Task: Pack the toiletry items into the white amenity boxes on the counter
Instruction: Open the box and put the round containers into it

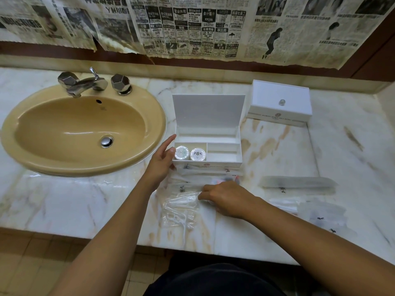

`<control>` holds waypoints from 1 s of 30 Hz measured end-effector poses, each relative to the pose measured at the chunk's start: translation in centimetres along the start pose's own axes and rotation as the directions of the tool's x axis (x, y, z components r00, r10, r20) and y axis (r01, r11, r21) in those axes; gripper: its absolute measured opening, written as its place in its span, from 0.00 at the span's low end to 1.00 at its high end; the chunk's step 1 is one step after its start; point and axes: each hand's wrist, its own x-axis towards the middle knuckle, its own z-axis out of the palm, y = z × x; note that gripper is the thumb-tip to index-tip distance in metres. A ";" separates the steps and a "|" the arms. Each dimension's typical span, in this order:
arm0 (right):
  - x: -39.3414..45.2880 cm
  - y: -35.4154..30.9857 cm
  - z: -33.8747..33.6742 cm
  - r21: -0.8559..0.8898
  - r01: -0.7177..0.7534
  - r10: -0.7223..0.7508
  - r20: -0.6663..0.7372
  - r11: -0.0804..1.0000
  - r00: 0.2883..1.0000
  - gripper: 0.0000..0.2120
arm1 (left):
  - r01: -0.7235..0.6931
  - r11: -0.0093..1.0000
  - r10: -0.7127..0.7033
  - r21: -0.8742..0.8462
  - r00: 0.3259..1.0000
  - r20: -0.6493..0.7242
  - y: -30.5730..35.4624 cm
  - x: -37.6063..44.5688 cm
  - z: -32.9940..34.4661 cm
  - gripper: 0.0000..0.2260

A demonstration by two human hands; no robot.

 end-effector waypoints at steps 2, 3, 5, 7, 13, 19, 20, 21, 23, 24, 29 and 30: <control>-0.1 0.1 -0.1 0.002 0.010 -0.010 -0.013 1.000 1.000 0.18 | 0.002 1.000 -0.002 0.004 1.000 -0.002 0.0 0.0 0.0 0.18; -0.2 0.1 -0.3 0.008 0.018 -0.018 -0.011 1.000 1.000 0.19 | 0.004 1.000 -0.004 0.006 1.000 -0.003 0.0 0.0 -0.1 0.18; -0.1 0.2 -0.3 0.084 0.029 -0.027 -0.024 0.996 0.999 0.19 | 0.003 1.000 -0.003 0.009 1.000 -0.002 -0.1 0.0 -0.1 0.18; 0.1 0.2 0.0 0.255 -0.032 0.040 -0.027 0.966 0.999 0.18 | -0.005 1.000 0.005 0.004 1.000 -0.002 0.0 0.0 0.0 0.18; 0.4 0.5 -3.5 0.595 -0.077 0.179 -0.115 0.800 0.977 0.14 | -0.010 1.000 0.010 -0.001 1.000 0.000 0.0 -0.1 0.0 0.18; 1.9 1.3 -5.9 0.637 -0.063 0.310 -0.284 0.768 0.907 0.12 | -0.002 1.000 0.002 0.001 1.000 0.014 -0.1 0.0 -0.1 0.17; 2.3 1.4 -6.2 0.641 -0.067 0.343 -0.317 0.765 0.884 0.12 | 0.002 1.000 -0.002 -0.001 1.000 0.020 -0.1 0.1 -0.1 0.17; 2.6 1.5 -6.5 0.641 -0.069 0.372 -0.351 0.764 0.859 0.11 | 0.006 1.000 -0.006 -0.004 1.000 0.024 -0.2 0.1 -0.1 0.17; 3.3 1.5 -7.3 0.624 -0.092 0.421 -0.404 0.776 0.812 0.10 | 0.007 1.000 -0.007 -0.007 1.000 0.021 -0.3 0.2 -0.2 0.17; 3.7 1.5 -7.5 0.606 -0.114 0.438 -0.419 0.787 0.795 0.10 | 0.007 1.000 -0.007 -0.005 1.000 0.019 -0.3 0.2 -0.2 0.16; 5.4 1.7 -7.4 0.512 -0.222 0.456 -0.391 0.830 0.800 0.09 | 0.008 1.000 -0.008 -0.002 1.000 0.019 -0.4 0.2 -0.2 0.16; 5.7 1.8 -7.2 0.491 -0.238 0.450 -0.373 0.838 0.812 0.09 | 0.006 1.000 -0.006 -0.001 1.000 0.016 -0.4 0.2 -0.2 0.16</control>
